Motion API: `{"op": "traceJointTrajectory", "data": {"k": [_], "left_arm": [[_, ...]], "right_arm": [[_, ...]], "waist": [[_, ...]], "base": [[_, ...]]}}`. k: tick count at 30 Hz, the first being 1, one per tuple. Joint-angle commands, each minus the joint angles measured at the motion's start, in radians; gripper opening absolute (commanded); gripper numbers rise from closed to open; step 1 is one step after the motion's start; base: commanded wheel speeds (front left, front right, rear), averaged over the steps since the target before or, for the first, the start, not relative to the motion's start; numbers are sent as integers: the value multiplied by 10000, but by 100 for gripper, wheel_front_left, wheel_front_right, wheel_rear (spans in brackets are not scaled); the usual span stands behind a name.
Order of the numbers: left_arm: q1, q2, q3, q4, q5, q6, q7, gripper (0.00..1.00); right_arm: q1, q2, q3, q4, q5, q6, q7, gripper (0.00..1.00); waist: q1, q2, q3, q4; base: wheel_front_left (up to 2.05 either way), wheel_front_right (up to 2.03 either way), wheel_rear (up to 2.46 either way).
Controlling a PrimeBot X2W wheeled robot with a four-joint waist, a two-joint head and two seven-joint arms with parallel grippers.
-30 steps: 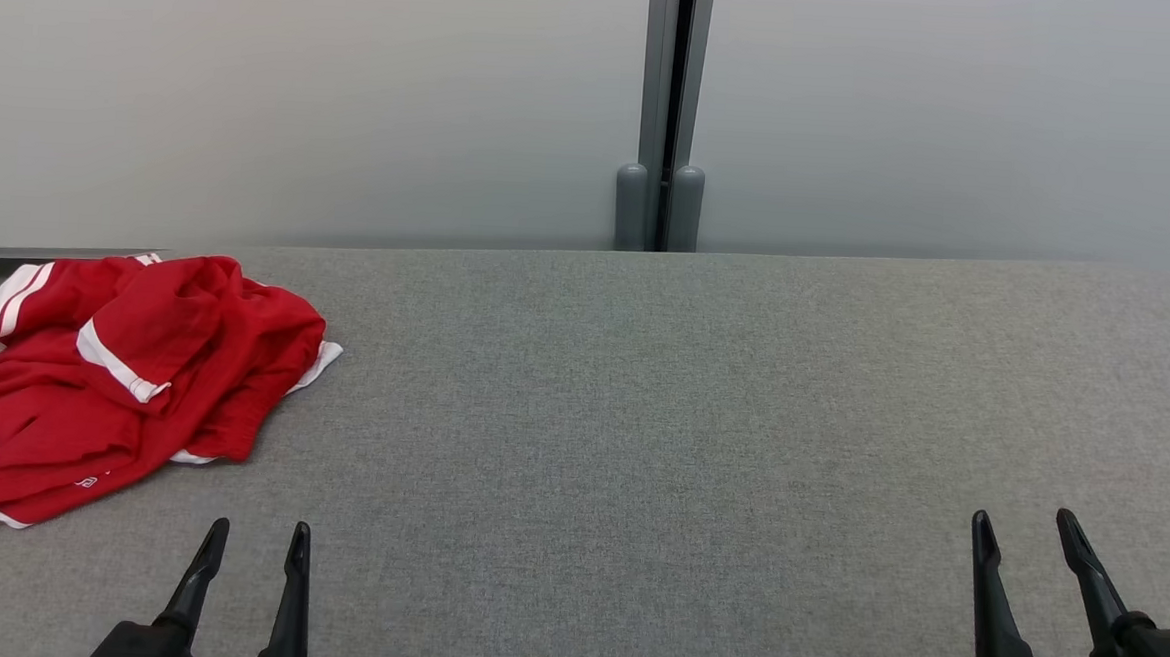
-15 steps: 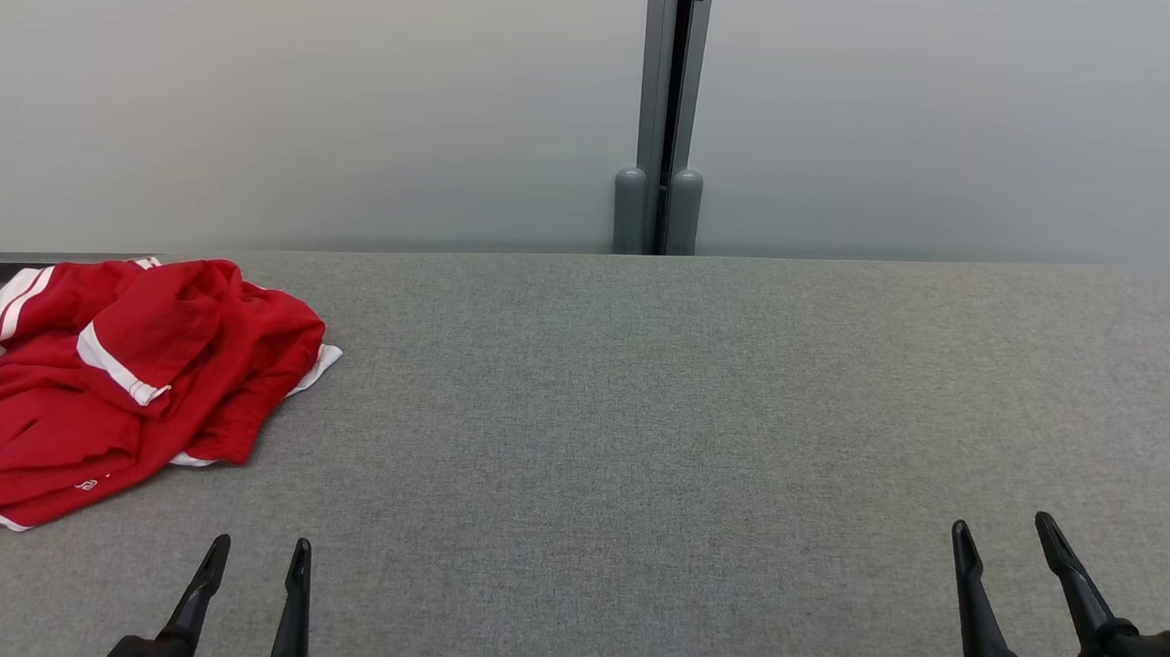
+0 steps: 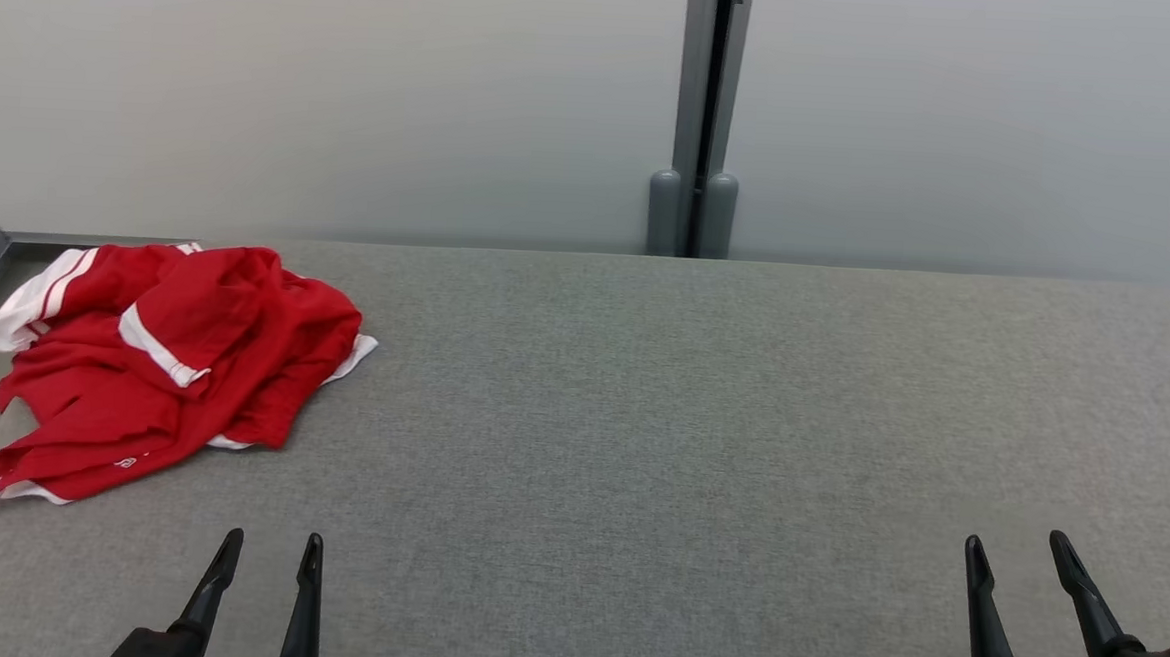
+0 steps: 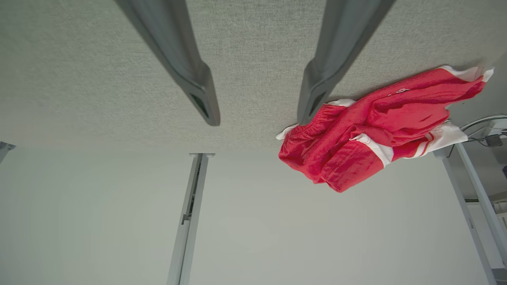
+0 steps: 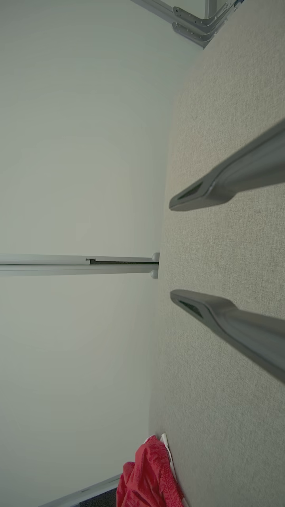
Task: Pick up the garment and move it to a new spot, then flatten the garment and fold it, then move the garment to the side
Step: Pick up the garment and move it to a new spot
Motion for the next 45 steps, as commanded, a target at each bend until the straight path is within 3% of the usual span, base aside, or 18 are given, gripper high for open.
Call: {"op": "traceJointTrajectory", "data": {"k": [1,10,16,21,26,31,39,45], "left_arm": [[-65,47,-10,41,-78,24,-3,100],[427,47,153,152,-183,126,-3,100],[458,41,306,-13,-390,105,-3,100],[-359,45,135,-180,-687,-89,-3,100],[-1922,311,-192,157,-1289,-226,149,100],[-4679,1152,-897,1011,-2420,-286,1536,100],[-8501,2429,-2143,3676,-3701,-272,2962,100],[-10232,2829,-2419,6057,-3941,-269,3721,100]], "right_arm": [[114,-24,32,13,-3,18,-54,100],[76,-26,640,108,49,18,-53,100],[-46,-150,1121,149,124,18,-53,100],[-271,-424,1331,-67,179,18,-53,100],[-850,-883,1442,-447,129,17,-53,100],[-1635,-1583,1626,-913,126,17,-53,100],[-2252,-2141,1840,-1246,226,17,-53,100],[-2452,-2183,2250,-1332,215,17,-53,100]], "waist": [[0,0,-78,446],[0,0,-315,2257],[0,0,-257,2670],[0,0,291,2541],[0,0,1656,2275],[0,0,3411,2016],[0,0,5008,1503],[0,0,5427,1085]], "base": [[0,0,0],[0,0,0],[0,0,0],[0,0,0],[0,0,0],[0,0,0],[0,0,0],[0,0,0]]}}
